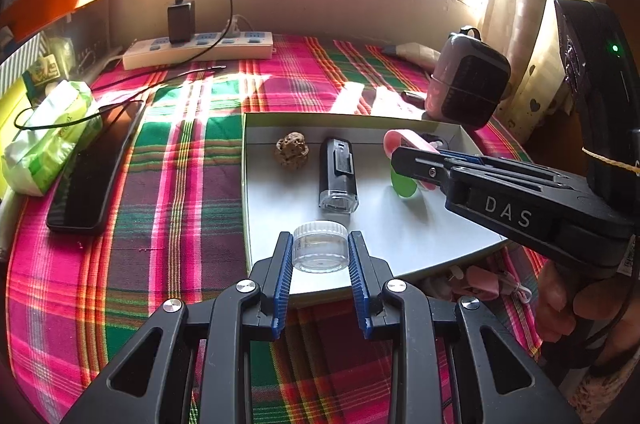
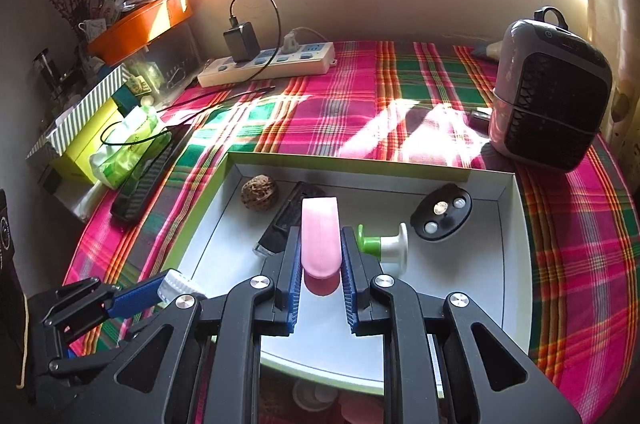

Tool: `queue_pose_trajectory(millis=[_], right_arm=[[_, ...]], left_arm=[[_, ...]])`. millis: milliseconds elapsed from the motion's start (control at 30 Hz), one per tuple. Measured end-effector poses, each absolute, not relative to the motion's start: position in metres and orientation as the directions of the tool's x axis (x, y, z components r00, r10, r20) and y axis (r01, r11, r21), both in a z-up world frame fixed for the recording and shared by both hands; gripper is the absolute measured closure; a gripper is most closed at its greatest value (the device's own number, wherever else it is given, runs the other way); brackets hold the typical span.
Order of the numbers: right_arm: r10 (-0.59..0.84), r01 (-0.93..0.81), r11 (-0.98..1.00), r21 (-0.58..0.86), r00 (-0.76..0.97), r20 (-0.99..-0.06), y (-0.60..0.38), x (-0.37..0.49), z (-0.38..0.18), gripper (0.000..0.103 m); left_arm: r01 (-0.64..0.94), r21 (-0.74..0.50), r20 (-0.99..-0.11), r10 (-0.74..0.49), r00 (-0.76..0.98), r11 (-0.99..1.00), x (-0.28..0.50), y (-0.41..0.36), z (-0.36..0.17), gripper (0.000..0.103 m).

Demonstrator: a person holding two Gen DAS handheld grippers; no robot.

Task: Organize objects
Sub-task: 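Carry the white jar and pink clip over the white box with both grippers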

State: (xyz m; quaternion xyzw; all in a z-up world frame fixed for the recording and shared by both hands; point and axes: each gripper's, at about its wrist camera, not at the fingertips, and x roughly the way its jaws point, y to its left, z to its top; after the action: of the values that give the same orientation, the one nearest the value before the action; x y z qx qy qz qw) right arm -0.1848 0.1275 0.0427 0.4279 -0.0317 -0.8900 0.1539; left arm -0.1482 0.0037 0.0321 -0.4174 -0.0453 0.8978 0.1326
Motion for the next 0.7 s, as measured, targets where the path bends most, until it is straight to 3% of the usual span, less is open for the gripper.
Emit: queue_pose_trajectory(millis=[700], right_arm=[[-0.269,0.23,-0.959,0.164,-0.565,-0.78,0.118,-0.216,0.027,0.084]], left_arm=[[-0.211,-0.168,-0.759,0.263,-0.595,-0.963,-0.169,0.014,0.02,0.078]])
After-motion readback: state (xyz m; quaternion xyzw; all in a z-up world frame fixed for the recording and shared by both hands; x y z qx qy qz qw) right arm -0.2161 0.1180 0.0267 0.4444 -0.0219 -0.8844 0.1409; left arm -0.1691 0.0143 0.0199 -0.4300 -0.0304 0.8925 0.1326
